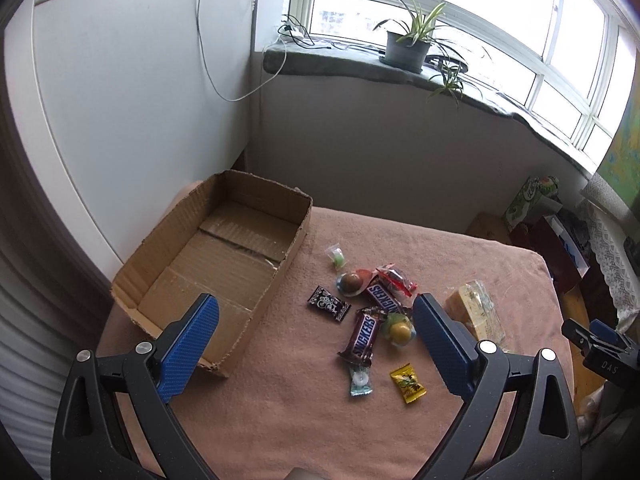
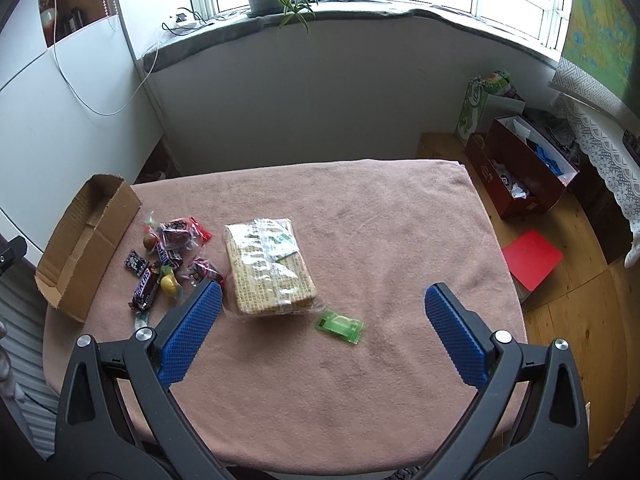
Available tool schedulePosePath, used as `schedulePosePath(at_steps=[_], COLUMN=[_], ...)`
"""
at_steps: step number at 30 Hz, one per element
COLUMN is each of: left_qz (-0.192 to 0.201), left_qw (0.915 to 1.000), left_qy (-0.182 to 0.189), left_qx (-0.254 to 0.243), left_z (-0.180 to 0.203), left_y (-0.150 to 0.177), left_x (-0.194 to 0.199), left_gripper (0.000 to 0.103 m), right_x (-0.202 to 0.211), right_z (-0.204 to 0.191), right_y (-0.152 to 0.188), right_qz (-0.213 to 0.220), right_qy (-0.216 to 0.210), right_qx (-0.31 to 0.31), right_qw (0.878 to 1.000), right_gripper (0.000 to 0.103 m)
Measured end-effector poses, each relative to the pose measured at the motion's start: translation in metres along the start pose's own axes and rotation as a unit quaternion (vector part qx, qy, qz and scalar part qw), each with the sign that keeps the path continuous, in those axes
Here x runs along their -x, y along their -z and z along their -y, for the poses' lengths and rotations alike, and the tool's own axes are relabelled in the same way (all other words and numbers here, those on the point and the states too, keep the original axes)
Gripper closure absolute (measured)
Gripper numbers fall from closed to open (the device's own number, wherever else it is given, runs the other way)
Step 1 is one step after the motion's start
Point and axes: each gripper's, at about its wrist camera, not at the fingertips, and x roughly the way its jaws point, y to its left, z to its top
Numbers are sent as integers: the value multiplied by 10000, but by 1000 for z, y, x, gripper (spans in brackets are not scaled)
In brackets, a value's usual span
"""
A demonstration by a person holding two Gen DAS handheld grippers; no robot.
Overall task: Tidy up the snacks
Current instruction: 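Move both tools toward the snack pile on the table, then grasp the green mint candy with the left tool while the right tool grasps the yellow candy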
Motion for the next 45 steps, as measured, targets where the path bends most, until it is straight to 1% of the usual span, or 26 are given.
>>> schedulePosePath(at_steps=[3,8,10,12,13,14,15,16,18,21,23,25,27,30,31,34,36,41,45], left_qz=[-137,-431,-576,-760,-860,-965,-1071,-1159,-1313,-1520,-1654,-1759,-1822,-1991,-2025,-2069,-2086,-2157,-2206], left_qw=[9999,9990,9980,9963,9951,9937,9923,9916,9894,9862,9839,9820,9804,9763,9754,9744,9741,9729,9718], left_qy=[3,104,220,361,441,526,571,528,593,645,664,683,744,842,867,885,867,814,762], left_qx=[-6,37,108,188,208,233,249,207,186,97,93,32,4,30,48,-3,-56,-186,-341], left_z=[-3,-7,-8,-6,-6,-5,-4,-6,-6,-3,-3,-1,2,5,6,10,13,18,26], left_y=[5,16,21,28,31,35,38,41,48,56,59,63,65,68,68,69,69,68,70], left_x=[-7,-24,-30,-38,-43,-47,-52,-57,-64,-75,-83,-91,-97,-109,-112,-118,-122,-132,-140], left_gripper=[7,7,11,22,26,34,39,42,52,58,61,65,67,67,67,67,67,67,70], right_x=[-1,-7,-11,-16,-19,-22,-25,-28,-34,-42,-48,-54,-61,-72,-76,-88,-96,-110,-119], right_z=[4,-8,-18,-29,-36,-41,-46,-50,-57,-70,-79,-90,-100,-114,-119,-129,-136,-143,-150], right_y=[6,12,14,17,20,22,25,27,31,35,38,40,42,43,44,46,49,53,56], right_qz=[14,-159,-297,-377,-392,-420,-458,-526,-696,-891,-994,-1112,-1234,-1400,-1437,-1586,-1697,-1886,-1986], right_qy=[-84,-153,-289,-461,-512,-532,-565,-637,-840,-1077,-1252,-1385,-1508,-1678,-1700,-1770,-1785,-1800,-1816], right_qx=[-21,314,467,624,723,823,900,939,991,1114,1167,1255,1330,1435,1474,1555,1615,1694,1727], right_qw=[10000,9993,9981,9963,9953,9943,9933,9921,9891,9839,9802,9761,9718,9652,9637,9588,9556,9505,9475], right_gripper=[0,0,0,0,0,0,0,0,8,16,19,25,33,40,40,44,52,53,57])
